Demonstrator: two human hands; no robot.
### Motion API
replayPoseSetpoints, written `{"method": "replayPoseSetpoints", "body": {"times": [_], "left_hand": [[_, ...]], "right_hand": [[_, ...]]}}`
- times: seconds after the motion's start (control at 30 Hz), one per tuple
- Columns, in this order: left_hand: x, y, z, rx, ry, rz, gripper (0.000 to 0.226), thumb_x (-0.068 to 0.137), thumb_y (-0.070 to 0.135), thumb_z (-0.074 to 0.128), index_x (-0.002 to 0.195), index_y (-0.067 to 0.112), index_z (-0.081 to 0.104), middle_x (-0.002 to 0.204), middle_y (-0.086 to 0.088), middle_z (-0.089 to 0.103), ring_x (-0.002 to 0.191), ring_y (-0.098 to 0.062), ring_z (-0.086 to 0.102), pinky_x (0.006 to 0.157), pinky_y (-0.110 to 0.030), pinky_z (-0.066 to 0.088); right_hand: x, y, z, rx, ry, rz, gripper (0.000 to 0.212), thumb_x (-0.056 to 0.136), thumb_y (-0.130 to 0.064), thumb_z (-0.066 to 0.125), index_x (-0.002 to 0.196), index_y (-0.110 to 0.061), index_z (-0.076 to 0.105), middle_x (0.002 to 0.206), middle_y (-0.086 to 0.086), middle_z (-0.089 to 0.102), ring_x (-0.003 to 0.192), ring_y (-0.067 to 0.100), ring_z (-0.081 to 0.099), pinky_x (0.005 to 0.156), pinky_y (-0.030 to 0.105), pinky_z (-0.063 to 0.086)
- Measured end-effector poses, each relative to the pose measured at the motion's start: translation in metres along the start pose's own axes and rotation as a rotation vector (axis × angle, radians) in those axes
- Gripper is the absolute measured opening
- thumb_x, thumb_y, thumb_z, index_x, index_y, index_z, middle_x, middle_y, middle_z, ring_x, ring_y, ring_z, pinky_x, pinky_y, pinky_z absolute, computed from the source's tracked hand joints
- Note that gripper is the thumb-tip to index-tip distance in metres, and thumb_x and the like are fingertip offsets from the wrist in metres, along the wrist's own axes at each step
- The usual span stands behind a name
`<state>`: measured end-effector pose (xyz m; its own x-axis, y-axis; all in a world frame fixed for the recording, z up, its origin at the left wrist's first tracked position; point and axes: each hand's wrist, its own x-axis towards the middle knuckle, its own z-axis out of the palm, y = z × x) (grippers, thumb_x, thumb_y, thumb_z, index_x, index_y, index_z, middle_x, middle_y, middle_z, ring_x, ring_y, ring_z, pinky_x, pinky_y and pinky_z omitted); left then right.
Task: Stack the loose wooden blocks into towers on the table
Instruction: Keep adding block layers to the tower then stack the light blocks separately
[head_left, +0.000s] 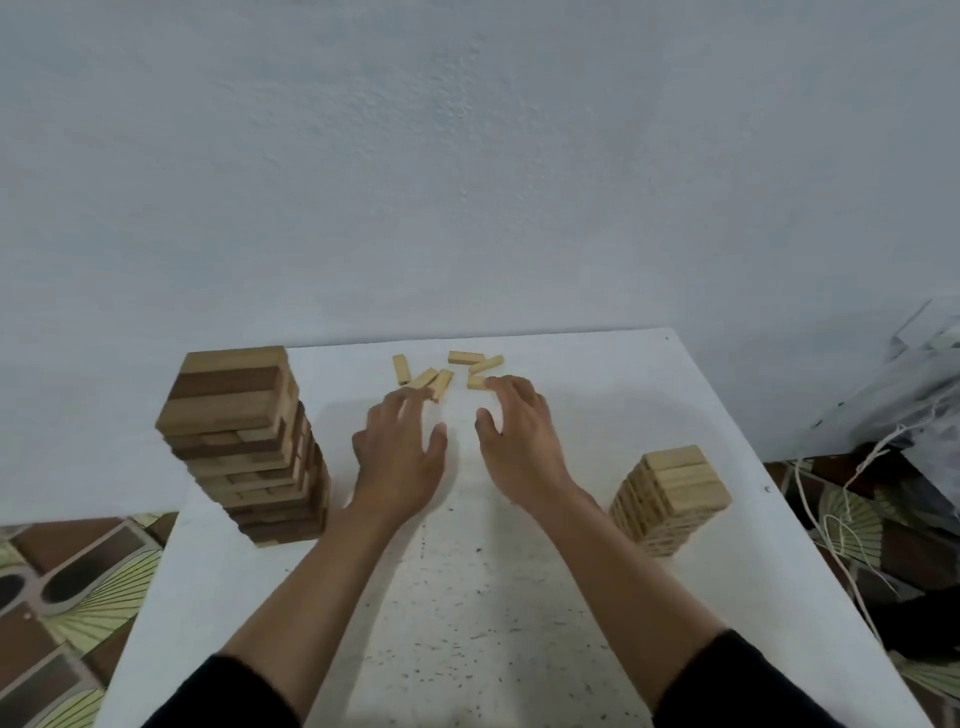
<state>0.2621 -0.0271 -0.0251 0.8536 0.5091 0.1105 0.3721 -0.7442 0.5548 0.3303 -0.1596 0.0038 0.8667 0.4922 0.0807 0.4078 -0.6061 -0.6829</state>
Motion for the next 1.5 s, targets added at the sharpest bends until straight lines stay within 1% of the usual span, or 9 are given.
{"method": "replayPoseSetpoints", "body": {"times": [0.13,0.23,0.43,0.6,0.87,1.0,1.17,1.4,1.5], "left_hand": [[0.021,-0.007,0.023,0.165,-0.064,0.076,0.057,0.105,0.041,0.039,0.158,0.026,0.023,0.168,-0.001,0.012,0.153,-0.023,0.008,0.113,-0.053,0.021],[0.034,-0.015,0.033,0.216,-0.105,0.049,0.058,0.104,0.048,0.032,0.158,0.029,0.019,0.168,-0.002,0.009,0.154,-0.023,0.004,0.112,-0.057,0.021],[0.028,-0.021,0.044,0.319,-0.005,0.124,0.052,0.105,0.046,0.028,0.151,0.022,0.034,0.158,-0.004,0.032,0.148,-0.024,0.022,0.106,-0.056,0.025],[0.028,-0.025,0.043,0.276,0.037,0.218,0.048,0.098,0.029,0.039,0.144,0.019,0.047,0.134,-0.002,0.049,0.121,-0.026,0.042,0.097,-0.049,0.030],[-0.014,-0.026,0.036,0.049,0.051,0.304,0.037,0.094,0.021,0.041,0.123,0.017,0.064,0.102,0.004,0.049,0.096,-0.018,0.046,0.091,-0.038,0.035],[-0.049,-0.032,0.029,0.002,0.020,0.321,0.029,0.093,0.017,0.052,0.119,0.020,0.064,0.096,0.011,0.041,0.090,-0.012,0.044,0.088,-0.034,0.035],[-0.087,-0.034,0.015,-0.041,-0.003,0.350,0.032,0.087,0.016,0.068,0.119,0.017,0.070,0.093,0.011,0.045,0.087,-0.008,0.045,0.087,-0.033,0.040],[-0.110,-0.037,-0.006,-0.174,-0.131,0.299,0.036,0.087,0.028,0.078,0.121,0.020,0.072,0.102,0.020,0.049,0.095,0.000,0.055,0.083,-0.011,0.042],[-0.102,-0.036,-0.013,-0.264,-0.138,0.262,0.037,0.081,0.027,0.085,0.114,0.024,0.071,0.107,0.020,0.054,0.098,-0.002,0.060,0.081,-0.009,0.045]], "right_hand": [[0.033,0.011,0.029,-0.220,-0.069,0.081,0.050,0.104,-0.021,0.037,0.153,-0.016,0.030,0.165,0.001,0.016,0.151,0.021,0.009,0.119,0.043,0.023],[0.046,0.019,0.038,-0.332,-0.093,0.086,0.053,0.102,-0.021,0.040,0.153,-0.015,0.030,0.164,0.001,0.019,0.151,0.021,0.011,0.118,0.044,0.019],[0.045,0.025,0.046,-0.452,-0.080,0.025,0.054,0.100,-0.019,0.040,0.152,-0.015,0.030,0.153,0.003,0.032,0.143,0.025,0.026,0.112,0.046,0.023],[0.042,0.024,0.048,-0.478,-0.079,-0.011,0.051,0.097,-0.015,0.042,0.148,-0.014,0.037,0.140,0.006,0.039,0.132,0.028,0.032,0.109,0.044,0.029],[0.011,0.034,0.040,-0.312,-0.064,-0.172,0.022,0.094,-0.013,0.053,0.107,-0.015,0.071,0.109,-0.003,0.049,0.109,0.019,0.041,0.100,0.039,0.037],[-0.022,0.040,0.038,-0.261,-0.019,-0.239,0.018,0.092,-0.017,0.063,0.104,-0.017,0.076,0.103,-0.004,0.054,0.102,0.019,0.050,0.089,0.029,0.034],[-0.064,0.032,0.021,-0.207,-0.141,-0.271,0.018,0.098,-0.022,0.057,0.102,-0.017,0.074,0.106,-0.005,0.053,0.096,0.009,0.037,0.094,0.028,0.039],[-0.089,0.037,0.013,-0.114,-0.179,-0.288,0.010,0.086,-0.011,0.072,0.092,-0.015,0.077,0.110,-0.006,0.061,0.103,0.006,0.051,0.082,0.003,0.033],[-0.088,0.037,0.013,-0.053,-0.171,-0.237,0.017,0.085,-0.015,0.074,0.102,-0.016,0.075,0.114,-0.010,0.058,0.103,0.004,0.053,0.084,0.005,0.039]]}}
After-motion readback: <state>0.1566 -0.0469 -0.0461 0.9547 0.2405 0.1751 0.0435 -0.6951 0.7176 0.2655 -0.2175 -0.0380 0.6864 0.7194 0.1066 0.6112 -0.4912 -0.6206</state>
